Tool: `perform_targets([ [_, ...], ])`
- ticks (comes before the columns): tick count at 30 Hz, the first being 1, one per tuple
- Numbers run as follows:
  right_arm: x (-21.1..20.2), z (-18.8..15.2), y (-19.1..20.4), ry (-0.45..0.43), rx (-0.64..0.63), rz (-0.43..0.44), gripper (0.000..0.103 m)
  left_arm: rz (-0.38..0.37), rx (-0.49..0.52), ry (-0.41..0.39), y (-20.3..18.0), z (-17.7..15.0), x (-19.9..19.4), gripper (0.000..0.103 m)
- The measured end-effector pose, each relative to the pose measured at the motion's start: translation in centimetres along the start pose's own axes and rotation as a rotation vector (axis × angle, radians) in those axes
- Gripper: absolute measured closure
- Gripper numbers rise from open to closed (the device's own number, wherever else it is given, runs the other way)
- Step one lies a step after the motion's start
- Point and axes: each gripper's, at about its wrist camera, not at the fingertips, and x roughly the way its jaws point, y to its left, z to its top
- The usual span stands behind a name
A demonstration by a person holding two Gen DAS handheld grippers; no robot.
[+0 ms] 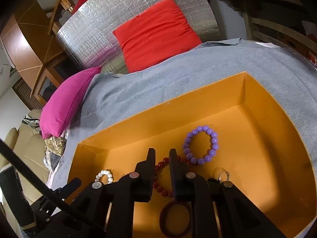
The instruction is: Organize jewelry
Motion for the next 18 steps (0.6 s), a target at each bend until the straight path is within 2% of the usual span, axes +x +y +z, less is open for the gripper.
perform_targets([
  [6, -0.9, 0.1, -0.1, -0.008, -0.010, -0.003, 0.087, 0.023, -0.012, -0.035, 0.6, 0.4, -1.8, 0.039],
  [8, -1.6, 0.2, 0.1, -0.017, -0.024, -0.011, 0.084, 0.035, -0.025, -0.053, 0.8, 0.4, -2.9, 0.034],
  [9, -2.1, 0.2, 0.2, -0.023, -0.032, -0.015, 0.075, 0.038, -0.028, -0.056, 0.9, 0.4, -3.2, 0.030],
  [10, -2.5, 0.2, 0.3, -0.027, -0.037, -0.017, 0.062, 0.043, -0.031, -0.060, 1.0, 0.3, -3.8, 0.029],
  [12, -3.9, 0.2, 0.4, -0.050, -0.049, -0.026, 0.043, 0.050, -0.032, -0.072, 1.3, 0.0, -4.9, 0.029],
  [18, -8.1, -0.1, 1.8, -0.070, -0.136, -0.064, 0.042, 0.072, -0.038, -0.128, 2.4, -0.8, -9.2, 0.026],
])
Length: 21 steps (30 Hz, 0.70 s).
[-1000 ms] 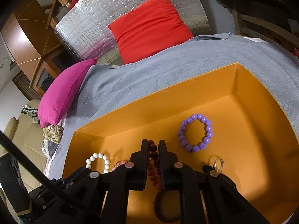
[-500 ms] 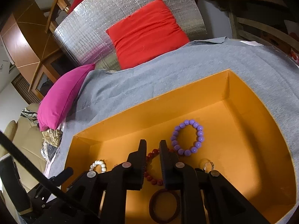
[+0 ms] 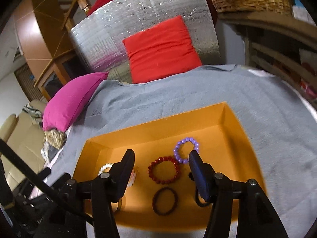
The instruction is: Organize jewelry
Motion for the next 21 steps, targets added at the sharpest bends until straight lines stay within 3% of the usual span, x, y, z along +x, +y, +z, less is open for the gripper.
perform_targets([
  [7, -4.3, -0.4, 1.4, 0.094, -0.053, -0.067, 0.041, -0.028, -0.081, 0.004, 0.8, 0.9, -5.4, 0.022],
  [12, -8.3, -2.1, 3.1, 0.065, -0.139, -0.122, 0.036, -0.023, -0.129, -0.024, 0.8, 0.8, -9.4, 0.014],
  [21, -12.7, -3.5, 4.4, 0.027, -0.145, -0.153, 0.034, 0.023, -0.122, -0.050, 0.3, -0.1, -13.5, 0.014],
])
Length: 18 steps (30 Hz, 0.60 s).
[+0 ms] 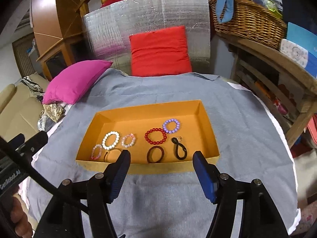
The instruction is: Organize jewelry
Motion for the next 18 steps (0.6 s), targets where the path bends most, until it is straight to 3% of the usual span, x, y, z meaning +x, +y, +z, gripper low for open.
perform_targets([
  [6, -2.4, 0.7, 2.0, -0.057, -0.056, -0.039, 0.028, -0.001, 0.007, -0.035, 0.3, 0.6, -2.1, 0.013],
  [18, -2.9, 1.1, 1.6, -0.068, -0.063, -0.084, 0.028, 0.047, -0.058, -0.029, 2.1, 0.4, -0.4, 0.012],
])
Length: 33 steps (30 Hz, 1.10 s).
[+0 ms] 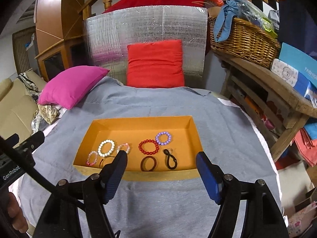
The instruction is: Organize jewelry
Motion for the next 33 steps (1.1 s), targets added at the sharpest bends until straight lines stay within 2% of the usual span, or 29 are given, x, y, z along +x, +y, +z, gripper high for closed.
perform_targets([
  [3, -0.3, 0.1, -0.1, -0.009, 0.003, -0.007, 0.028, 0.014, 0.030, -0.020, -0.5, -0.2, -0.1, 0.012],
  [10, -0.1, 0.0, -0.1, -0.001, 0.005, -0.011, 0.028, -0.006, 0.084, -0.023, -1.5, -0.4, -0.3, 0.012],
  [33, 0.3, -0.5, 0.1, 0.007, 0.007, 0.002, 0.028, -0.006, 0.099, -0.029, -1.7, -0.5, -0.4, 0.012],
])
